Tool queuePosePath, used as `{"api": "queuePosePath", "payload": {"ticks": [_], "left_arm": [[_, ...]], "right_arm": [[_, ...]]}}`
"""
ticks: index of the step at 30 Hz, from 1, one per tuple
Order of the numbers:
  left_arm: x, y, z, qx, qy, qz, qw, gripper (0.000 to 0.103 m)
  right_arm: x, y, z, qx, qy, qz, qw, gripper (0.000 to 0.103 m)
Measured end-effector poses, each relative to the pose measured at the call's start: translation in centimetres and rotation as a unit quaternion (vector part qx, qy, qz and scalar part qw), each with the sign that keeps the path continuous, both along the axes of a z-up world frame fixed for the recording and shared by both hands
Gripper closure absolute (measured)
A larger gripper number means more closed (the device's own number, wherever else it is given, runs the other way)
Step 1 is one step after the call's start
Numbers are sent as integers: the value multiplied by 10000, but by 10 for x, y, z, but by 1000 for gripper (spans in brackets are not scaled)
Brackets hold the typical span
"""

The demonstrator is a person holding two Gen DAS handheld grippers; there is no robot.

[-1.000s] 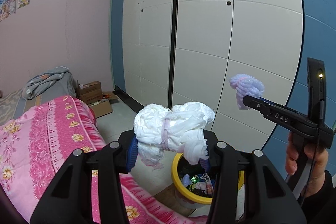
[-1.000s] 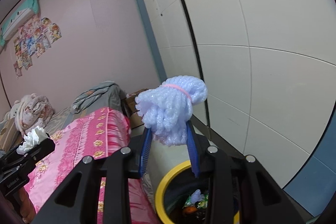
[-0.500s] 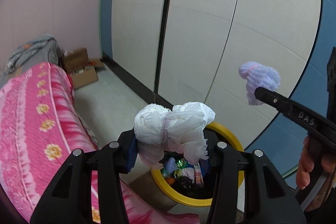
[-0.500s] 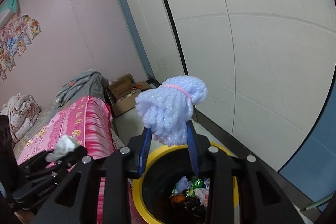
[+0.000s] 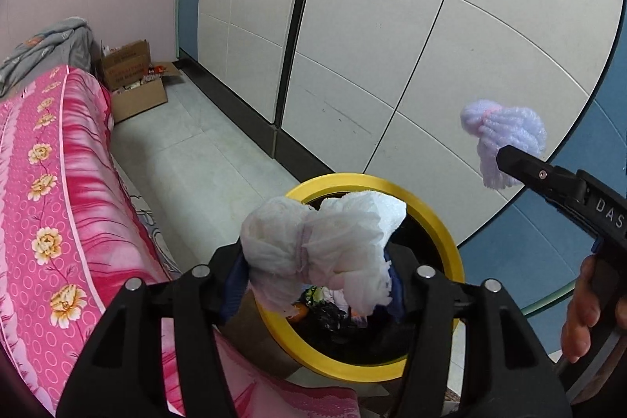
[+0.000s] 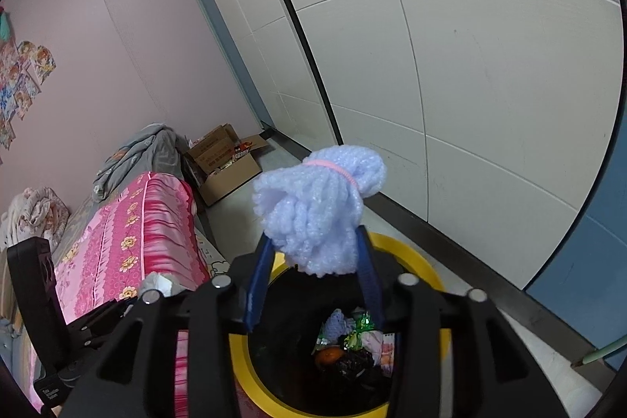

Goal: Collect trash

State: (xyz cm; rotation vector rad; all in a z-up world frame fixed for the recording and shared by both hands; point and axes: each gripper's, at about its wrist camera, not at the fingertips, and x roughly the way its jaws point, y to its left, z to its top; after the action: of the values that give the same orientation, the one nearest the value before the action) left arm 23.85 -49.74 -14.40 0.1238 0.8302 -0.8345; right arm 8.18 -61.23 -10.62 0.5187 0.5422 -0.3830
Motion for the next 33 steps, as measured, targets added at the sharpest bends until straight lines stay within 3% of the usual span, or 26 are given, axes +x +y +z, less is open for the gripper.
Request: {"api": "queuePosePath", "payload": {"ticks": [11, 17, 24, 33], "left_arm": [[0, 6, 7, -103, -27, 36, 9999, 23], [3, 22, 17, -283, -4, 197, 9994, 23], [-3, 59, 41, -412, -263, 507, 9975, 23], [-18, 137, 80, -539, -629, 1091, 9906, 23]], "right_arm": [[-16, -4, 7, -75, -101, -275, 9995, 46], [-23, 1, 16, -123, -168, -293, 9994, 45], [-27, 17, 28, -114, -256, -169, 9995, 45], [-29, 64, 59, -255, -410, 274, 9985, 45]]}}
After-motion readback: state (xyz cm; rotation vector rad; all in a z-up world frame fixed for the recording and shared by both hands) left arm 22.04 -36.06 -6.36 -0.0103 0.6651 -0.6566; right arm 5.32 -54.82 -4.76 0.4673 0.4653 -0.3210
